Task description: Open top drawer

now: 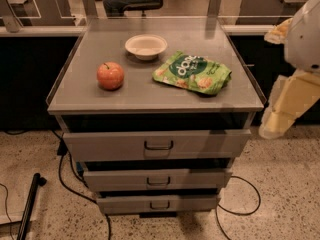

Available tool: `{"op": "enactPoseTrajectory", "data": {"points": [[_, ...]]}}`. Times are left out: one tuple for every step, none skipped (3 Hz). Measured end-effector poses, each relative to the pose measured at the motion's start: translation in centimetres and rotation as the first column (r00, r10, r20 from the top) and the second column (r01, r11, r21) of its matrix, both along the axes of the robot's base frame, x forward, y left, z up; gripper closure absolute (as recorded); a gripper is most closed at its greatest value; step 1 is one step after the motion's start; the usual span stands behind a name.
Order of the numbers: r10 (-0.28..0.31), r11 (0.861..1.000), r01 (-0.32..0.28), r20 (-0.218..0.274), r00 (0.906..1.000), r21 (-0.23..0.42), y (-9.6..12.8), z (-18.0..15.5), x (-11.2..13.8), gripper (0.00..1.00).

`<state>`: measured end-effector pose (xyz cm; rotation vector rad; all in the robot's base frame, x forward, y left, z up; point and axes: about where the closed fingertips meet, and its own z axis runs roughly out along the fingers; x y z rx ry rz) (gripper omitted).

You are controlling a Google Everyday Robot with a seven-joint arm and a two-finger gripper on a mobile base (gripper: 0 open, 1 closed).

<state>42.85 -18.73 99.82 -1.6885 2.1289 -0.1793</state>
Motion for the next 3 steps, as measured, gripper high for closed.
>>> {"op": "enactPoseTrajectory", "data": {"points": [[0.056,0.997,-0.055,-0.021,0.9982,0.051,2.1,-3.5,-1.0,0.0],[0.108,0.986,-0.104,-0.024,0.9939,0.127,2.6,-8.2,-1.6,0.0],[0.145,0.969,-0.144,0.01,0.9895,0.199,2.1,-12.6,-1.0,0.0]]}}
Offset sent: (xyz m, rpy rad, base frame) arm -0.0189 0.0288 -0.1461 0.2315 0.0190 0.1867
